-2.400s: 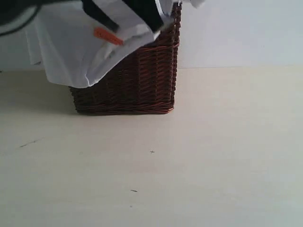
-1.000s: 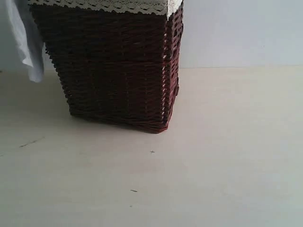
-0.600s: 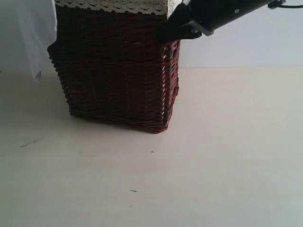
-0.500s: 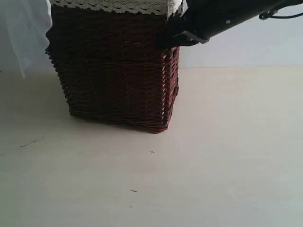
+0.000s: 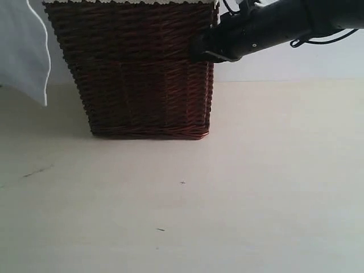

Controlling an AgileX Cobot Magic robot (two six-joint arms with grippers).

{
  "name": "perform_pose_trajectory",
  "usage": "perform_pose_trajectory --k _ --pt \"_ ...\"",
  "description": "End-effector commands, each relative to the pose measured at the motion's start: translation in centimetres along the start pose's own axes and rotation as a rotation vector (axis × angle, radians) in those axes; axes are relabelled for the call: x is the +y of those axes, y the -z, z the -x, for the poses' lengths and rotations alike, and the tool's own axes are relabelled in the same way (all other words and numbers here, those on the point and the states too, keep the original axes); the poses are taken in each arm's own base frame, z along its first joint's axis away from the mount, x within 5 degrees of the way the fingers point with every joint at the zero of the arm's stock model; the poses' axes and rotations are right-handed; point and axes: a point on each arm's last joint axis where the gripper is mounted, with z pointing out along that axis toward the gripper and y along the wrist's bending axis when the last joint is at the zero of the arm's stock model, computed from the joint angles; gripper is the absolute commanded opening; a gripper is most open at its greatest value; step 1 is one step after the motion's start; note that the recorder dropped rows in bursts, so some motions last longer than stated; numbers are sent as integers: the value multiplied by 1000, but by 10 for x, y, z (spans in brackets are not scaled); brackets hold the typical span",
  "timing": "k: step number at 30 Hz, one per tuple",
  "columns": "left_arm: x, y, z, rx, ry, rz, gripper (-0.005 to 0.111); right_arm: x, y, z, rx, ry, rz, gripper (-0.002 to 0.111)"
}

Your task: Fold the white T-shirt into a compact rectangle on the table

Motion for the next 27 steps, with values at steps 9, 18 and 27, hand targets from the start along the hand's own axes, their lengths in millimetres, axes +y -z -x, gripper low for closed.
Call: perform_pose_trajectory --k 9,18,27 --pt "68 29 68 -214 142 173 0 -6 -4 -1 -8 1 -20 0" --pt "100 58 106 -223 131 212 0 -5 -4 -1 -7 -4 -17 0" --pt "71 48 57 227 231 13 0 14 17 15 -32 13 39 0"
